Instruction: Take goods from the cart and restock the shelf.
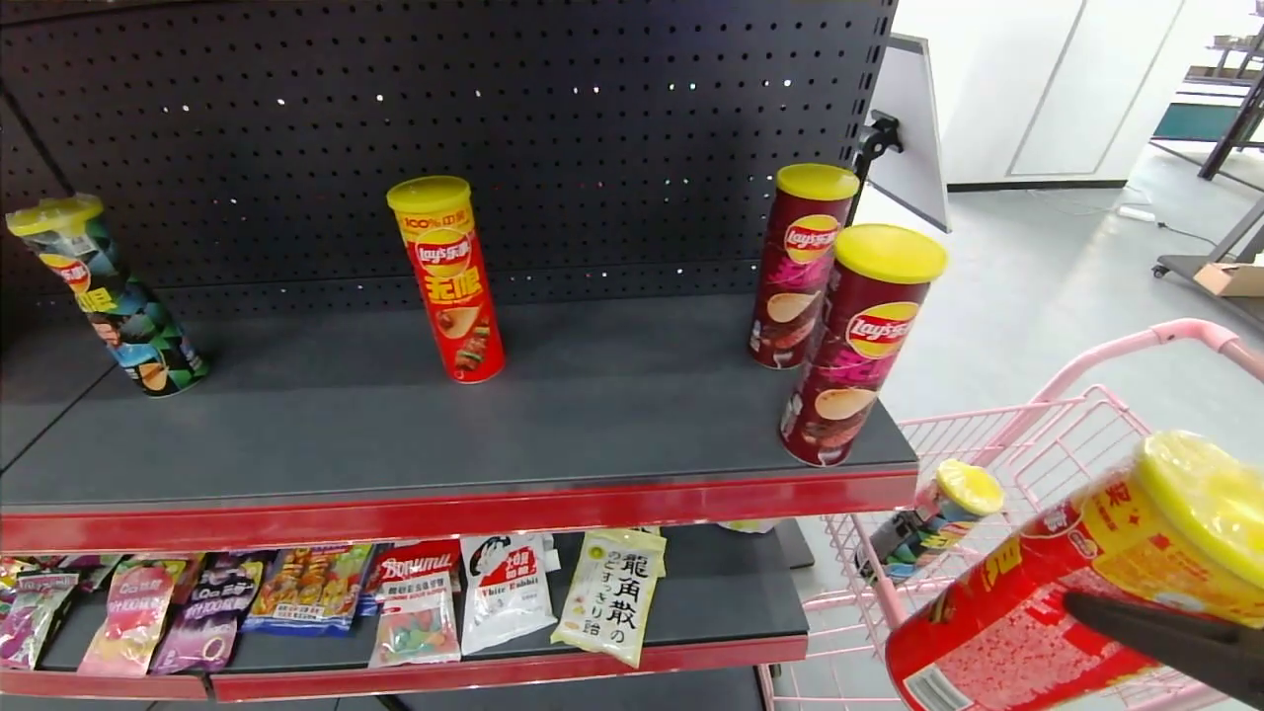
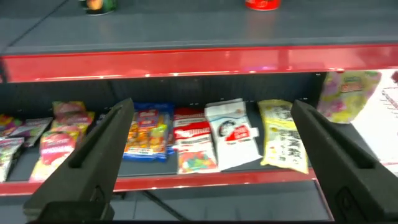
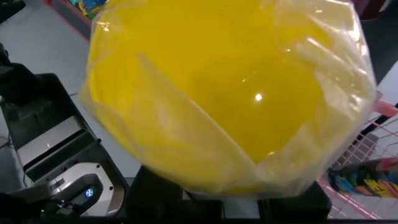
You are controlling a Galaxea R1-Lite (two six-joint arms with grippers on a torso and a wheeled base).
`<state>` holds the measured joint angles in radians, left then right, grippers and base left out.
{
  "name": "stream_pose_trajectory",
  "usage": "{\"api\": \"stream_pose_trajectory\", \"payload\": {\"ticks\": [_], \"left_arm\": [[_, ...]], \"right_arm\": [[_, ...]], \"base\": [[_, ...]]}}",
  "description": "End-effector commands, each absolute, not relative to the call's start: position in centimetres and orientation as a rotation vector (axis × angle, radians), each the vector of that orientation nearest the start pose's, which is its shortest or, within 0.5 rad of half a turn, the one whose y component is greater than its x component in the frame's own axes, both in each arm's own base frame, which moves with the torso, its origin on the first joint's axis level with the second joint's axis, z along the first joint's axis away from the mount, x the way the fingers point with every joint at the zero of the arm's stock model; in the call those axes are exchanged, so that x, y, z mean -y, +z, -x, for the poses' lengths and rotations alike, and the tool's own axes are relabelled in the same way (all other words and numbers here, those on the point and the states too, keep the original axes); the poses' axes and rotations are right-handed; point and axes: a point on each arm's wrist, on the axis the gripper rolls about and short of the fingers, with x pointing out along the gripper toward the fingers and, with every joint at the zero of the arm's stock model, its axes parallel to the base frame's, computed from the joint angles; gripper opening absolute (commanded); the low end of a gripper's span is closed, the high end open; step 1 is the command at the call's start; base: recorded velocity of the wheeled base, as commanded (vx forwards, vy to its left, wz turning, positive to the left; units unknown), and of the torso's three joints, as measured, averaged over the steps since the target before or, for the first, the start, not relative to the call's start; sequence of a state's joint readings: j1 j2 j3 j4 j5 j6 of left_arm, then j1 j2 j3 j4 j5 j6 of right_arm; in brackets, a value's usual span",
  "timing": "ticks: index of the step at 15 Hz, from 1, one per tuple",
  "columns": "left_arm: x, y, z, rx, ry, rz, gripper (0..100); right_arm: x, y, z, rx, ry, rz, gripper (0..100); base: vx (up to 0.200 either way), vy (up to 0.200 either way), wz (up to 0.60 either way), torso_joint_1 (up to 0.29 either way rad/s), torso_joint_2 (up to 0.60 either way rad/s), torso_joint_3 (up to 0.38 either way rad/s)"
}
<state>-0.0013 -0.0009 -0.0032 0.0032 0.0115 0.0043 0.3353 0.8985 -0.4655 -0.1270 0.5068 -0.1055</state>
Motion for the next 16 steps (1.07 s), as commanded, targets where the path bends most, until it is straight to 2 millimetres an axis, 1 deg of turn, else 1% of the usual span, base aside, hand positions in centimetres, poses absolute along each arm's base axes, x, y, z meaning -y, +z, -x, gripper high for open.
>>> {"api": "stream_pose_trajectory", "payload": {"ticks": [1,16], "left_arm": [[-0.03,7.60,2.30,0.000,0.011,-0.005,100],[-0.03,7.60,2.30,0.000,0.011,-0.005,100]], "right_arm": [[-4.29,19.97,-8.97,-0.270,0.853,0.072,0],[-4.10,19.84,-8.33,-0.253,0.867,0.069,0]], "base": [[0.000,0.200,0.00,0.002,0.00,-0.002],[0.000,0.200,0.00,0.000,0.00,0.001]]}}
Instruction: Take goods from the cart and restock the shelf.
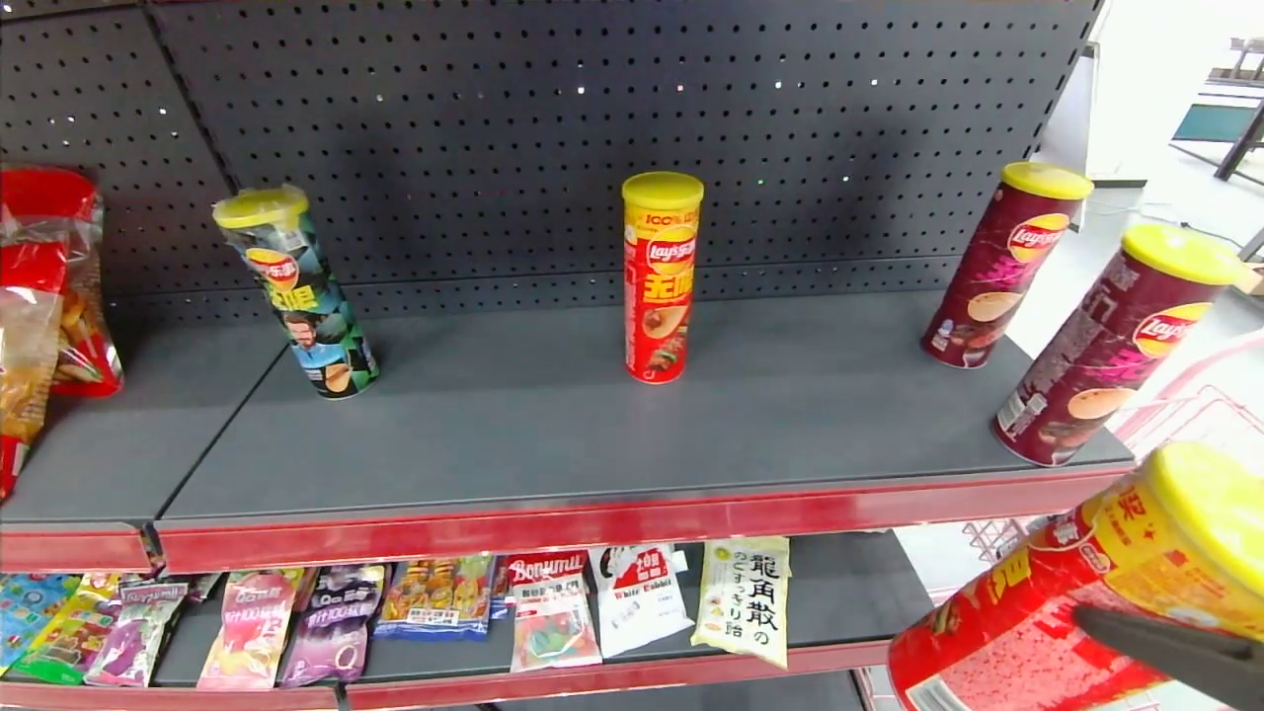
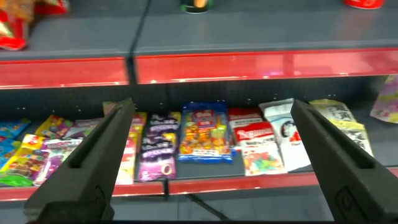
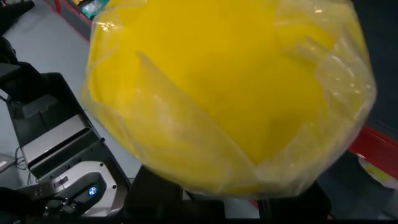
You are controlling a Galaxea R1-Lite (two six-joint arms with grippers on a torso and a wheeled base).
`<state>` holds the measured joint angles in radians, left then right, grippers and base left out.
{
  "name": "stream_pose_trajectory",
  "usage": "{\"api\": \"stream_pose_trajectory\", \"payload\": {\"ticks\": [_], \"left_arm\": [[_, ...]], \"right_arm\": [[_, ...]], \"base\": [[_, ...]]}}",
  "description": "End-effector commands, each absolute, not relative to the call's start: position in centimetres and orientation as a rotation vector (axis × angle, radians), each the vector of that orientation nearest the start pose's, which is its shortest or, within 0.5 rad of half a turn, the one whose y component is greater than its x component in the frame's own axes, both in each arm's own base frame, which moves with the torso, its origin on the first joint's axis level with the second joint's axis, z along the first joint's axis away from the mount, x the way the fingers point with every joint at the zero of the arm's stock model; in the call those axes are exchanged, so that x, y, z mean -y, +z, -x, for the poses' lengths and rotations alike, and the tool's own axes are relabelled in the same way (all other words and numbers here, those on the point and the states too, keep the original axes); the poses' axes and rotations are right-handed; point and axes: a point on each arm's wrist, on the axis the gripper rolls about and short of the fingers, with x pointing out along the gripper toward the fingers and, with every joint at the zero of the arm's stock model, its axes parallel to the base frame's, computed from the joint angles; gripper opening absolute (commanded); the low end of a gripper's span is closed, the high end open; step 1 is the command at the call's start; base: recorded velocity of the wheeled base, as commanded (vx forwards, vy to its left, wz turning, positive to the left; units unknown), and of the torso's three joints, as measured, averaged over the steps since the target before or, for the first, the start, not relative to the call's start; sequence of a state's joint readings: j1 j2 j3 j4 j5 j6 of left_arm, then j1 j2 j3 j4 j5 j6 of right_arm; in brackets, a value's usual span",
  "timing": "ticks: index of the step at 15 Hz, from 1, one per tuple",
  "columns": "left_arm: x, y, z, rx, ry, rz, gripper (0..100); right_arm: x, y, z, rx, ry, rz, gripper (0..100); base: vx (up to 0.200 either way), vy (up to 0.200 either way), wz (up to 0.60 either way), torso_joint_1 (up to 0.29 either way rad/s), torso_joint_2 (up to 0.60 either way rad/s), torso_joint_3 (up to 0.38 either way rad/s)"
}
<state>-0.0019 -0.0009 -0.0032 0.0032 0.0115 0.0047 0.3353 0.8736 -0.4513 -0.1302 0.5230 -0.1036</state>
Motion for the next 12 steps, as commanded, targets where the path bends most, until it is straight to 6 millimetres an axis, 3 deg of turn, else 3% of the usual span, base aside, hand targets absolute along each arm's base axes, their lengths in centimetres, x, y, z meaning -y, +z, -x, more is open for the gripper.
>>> {"api": "stream_pose_trajectory", "payload": {"ticks": [1,4,10,12], "left_arm": [[-0.03,7.60,2.30,0.000,0.011,-0.005,100],[-0.03,7.60,2.30,0.000,0.011,-0.005,100],[-0.03,7.60,2.30,0.000,0.011,-0.005,100],[-0.03,7.60,2.30,0.000,0.012,-0.003,100]], "right_arm": [[-4.09,19.81,-8.29,-0.253,0.867,0.069,0],[-4.04,19.65,-8.16,-0.254,0.868,0.070,0],[-4.06,19.67,-8.18,-0.255,0.869,0.071,0],[-4.06,19.67,-8.18,-0.255,0.869,0.071,0]], "base": [[0.000,0.000,0.00,0.000,0.00,0.000],[0.000,0.000,0.00,0.000,0.00,0.000],[0.200,0.000,0.00,-0.001,0.00,0.003],[0.000,0.000,0.00,0.000,0.00,0.000]]}}
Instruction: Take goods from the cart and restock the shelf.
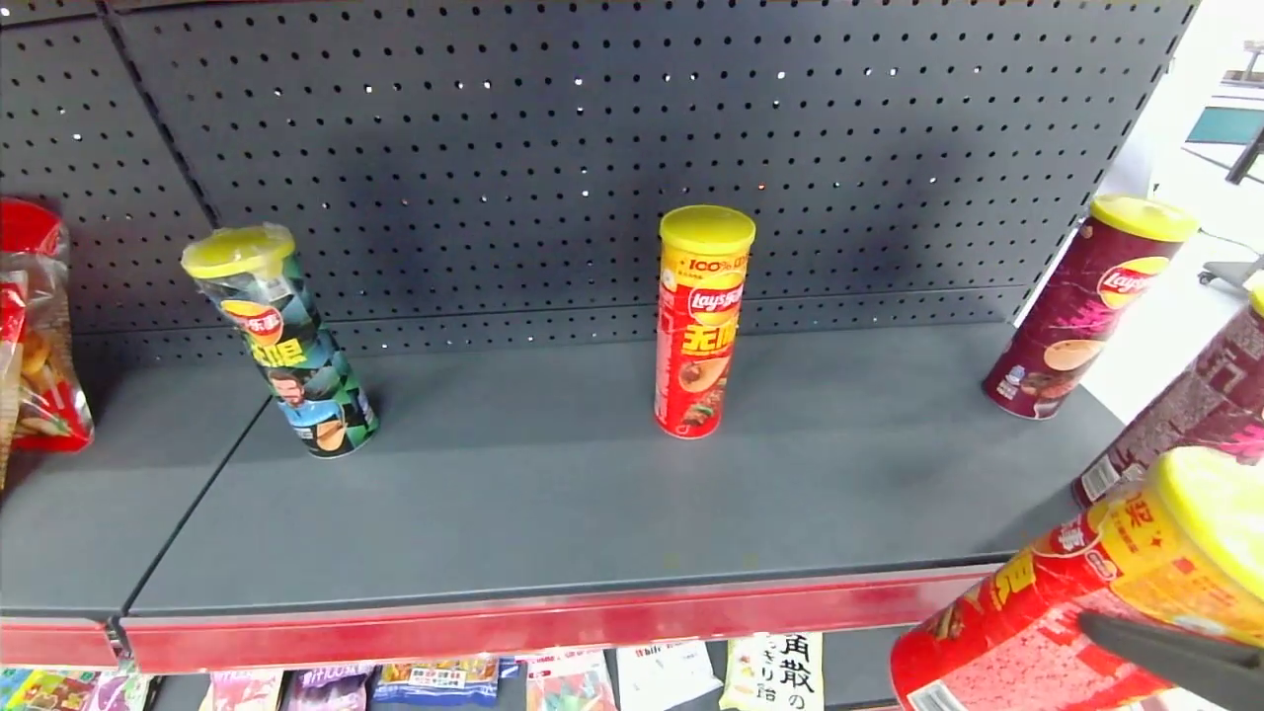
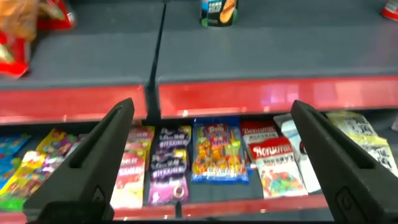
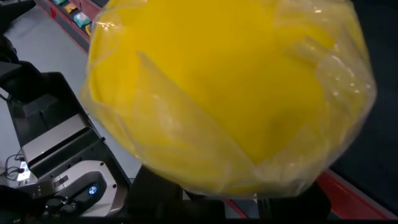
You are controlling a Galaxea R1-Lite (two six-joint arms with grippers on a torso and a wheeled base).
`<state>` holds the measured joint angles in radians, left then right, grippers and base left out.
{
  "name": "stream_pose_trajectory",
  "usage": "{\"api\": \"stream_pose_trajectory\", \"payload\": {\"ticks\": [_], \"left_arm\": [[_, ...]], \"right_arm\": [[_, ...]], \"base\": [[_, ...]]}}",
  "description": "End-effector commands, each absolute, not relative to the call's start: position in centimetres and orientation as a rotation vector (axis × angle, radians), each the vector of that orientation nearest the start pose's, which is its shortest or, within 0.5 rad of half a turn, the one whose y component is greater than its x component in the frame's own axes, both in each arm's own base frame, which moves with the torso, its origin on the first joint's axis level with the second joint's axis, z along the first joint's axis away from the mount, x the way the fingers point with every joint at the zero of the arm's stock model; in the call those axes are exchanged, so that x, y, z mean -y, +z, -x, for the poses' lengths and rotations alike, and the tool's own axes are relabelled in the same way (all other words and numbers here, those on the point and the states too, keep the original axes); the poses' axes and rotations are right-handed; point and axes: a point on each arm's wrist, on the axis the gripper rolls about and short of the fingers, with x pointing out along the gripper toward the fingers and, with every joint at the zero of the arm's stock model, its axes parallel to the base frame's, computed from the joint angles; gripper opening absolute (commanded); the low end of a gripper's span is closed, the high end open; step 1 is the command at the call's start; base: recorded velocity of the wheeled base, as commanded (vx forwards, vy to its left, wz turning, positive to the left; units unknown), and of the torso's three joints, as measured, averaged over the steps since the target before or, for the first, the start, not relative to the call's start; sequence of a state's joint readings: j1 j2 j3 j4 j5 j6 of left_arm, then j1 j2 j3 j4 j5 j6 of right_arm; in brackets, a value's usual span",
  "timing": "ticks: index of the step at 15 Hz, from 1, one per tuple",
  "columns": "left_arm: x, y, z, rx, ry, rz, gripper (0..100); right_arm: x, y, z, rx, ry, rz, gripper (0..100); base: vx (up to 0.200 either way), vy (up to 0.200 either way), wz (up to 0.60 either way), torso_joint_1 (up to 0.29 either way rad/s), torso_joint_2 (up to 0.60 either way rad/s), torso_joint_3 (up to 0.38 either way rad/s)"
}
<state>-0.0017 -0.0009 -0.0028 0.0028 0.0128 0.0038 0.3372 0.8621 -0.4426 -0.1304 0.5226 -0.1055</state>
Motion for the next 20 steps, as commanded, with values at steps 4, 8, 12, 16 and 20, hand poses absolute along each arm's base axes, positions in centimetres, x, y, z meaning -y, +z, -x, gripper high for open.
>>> {"api": "stream_pose_trajectory", "payload": {"ticks": [4,8,12,16,20], "left_arm": [[0.0,7.6,2.3,0.000,0.012,-0.002,100],[0.1,7.8,2.1,-0.027,-0.079,-0.080,100],[0.8,24.4,-3.5,-0.024,-0.312,-0.028,100],[4.2,27.9,-15.6,-0.140,-0.604,-0.245,100],[11.8,27.0,-22.7,-0.236,-0.938,-0.189,100]], "right_arm": [[-4.0,19.6,-8.0,-0.253,0.872,0.072,0],[-4.0,19.6,-7.9,-0.246,0.876,0.075,0],[-4.0,19.9,-7.9,-0.236,0.875,0.075,0],[-4.0,20.1,-8.0,-0.232,0.872,0.072,0],[-4.3,20.6,-8.7,-0.233,0.868,0.071,0]], "base": [[0.000,0.000,0.00,0.000,0.00,0.000],[0.000,0.000,0.00,0.000,0.00,0.000],[0.000,0.000,0.00,0.000,0.00,0.000],[0.000,0.000,0.00,0.000,0.00,0.000],[0.000,0.000,0.00,0.000,0.00,0.000]]}}
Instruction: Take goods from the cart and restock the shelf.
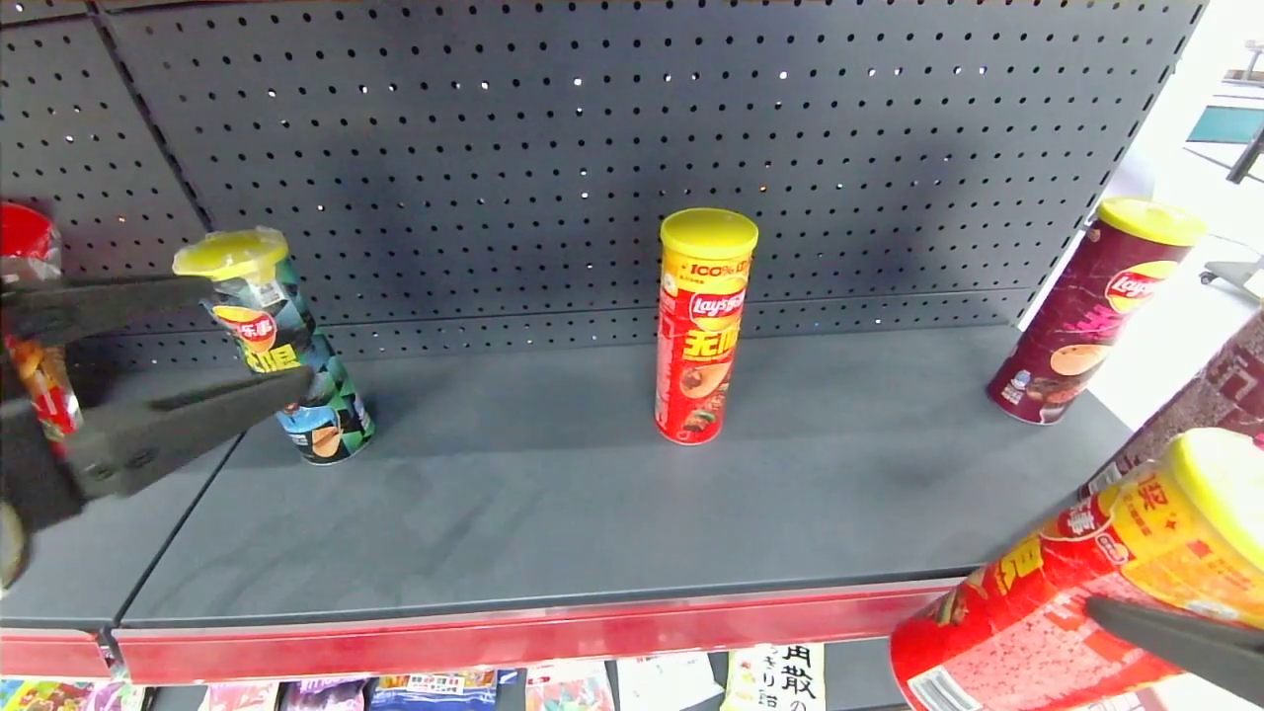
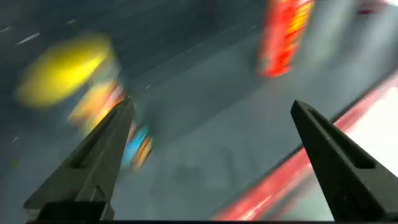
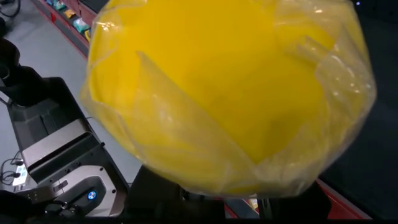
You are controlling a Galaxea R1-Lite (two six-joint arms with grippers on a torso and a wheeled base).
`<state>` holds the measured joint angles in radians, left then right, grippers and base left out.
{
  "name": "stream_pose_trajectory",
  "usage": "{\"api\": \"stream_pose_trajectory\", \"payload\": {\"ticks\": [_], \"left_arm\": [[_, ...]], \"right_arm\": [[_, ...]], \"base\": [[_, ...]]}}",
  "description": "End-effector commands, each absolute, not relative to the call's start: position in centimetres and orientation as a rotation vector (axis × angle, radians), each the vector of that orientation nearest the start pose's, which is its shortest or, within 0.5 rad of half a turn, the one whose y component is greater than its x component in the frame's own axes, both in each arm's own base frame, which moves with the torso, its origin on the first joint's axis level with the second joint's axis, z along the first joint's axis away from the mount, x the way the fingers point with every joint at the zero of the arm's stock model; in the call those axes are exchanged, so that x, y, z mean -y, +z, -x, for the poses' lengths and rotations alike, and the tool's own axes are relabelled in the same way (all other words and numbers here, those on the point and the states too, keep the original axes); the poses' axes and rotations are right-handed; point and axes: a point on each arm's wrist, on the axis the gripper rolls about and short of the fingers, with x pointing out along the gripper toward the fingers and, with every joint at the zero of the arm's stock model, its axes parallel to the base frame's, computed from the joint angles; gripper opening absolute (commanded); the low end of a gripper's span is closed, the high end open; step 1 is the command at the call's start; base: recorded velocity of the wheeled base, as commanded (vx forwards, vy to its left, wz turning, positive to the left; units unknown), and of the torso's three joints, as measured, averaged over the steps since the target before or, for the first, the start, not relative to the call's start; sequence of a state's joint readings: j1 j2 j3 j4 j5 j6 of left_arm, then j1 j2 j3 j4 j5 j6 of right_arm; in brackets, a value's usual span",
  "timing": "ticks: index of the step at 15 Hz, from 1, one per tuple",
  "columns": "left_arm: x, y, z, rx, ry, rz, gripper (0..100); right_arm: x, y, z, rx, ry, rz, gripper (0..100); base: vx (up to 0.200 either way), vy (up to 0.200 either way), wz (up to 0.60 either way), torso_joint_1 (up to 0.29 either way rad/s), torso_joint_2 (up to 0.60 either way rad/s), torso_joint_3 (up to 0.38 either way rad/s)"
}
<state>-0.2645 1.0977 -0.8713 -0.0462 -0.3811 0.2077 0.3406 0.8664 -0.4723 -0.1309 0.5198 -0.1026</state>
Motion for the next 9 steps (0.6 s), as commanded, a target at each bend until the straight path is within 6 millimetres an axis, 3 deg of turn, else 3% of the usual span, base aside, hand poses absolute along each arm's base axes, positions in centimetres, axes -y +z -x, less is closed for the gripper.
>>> {"api": "stream_pose_trajectory", "payload": {"ticks": [1,4,9], "left_arm": [[13.1,26.4,-23.6,-0.255,-0.991,-0.190,100],[17.2,25.7,-26.0,-0.272,-1.072,-0.204,100],[19.6,24.8,-30.4,-0.215,-1.026,-0.221,100]], "right_arm": [[-4.3,20.9,-8.9,-0.233,0.867,0.071,0],[-4.5,21.5,-9.6,-0.229,0.861,0.072,0],[-4.4,21.6,-9.3,-0.229,0.854,0.046,0]], "base": [[0.000,0.000,0.00,0.000,0.00,0.000],[0.000,0.000,0.00,0.000,0.00,0.000],[0.000,0.000,0.00,0.000,0.00,0.000]]}}
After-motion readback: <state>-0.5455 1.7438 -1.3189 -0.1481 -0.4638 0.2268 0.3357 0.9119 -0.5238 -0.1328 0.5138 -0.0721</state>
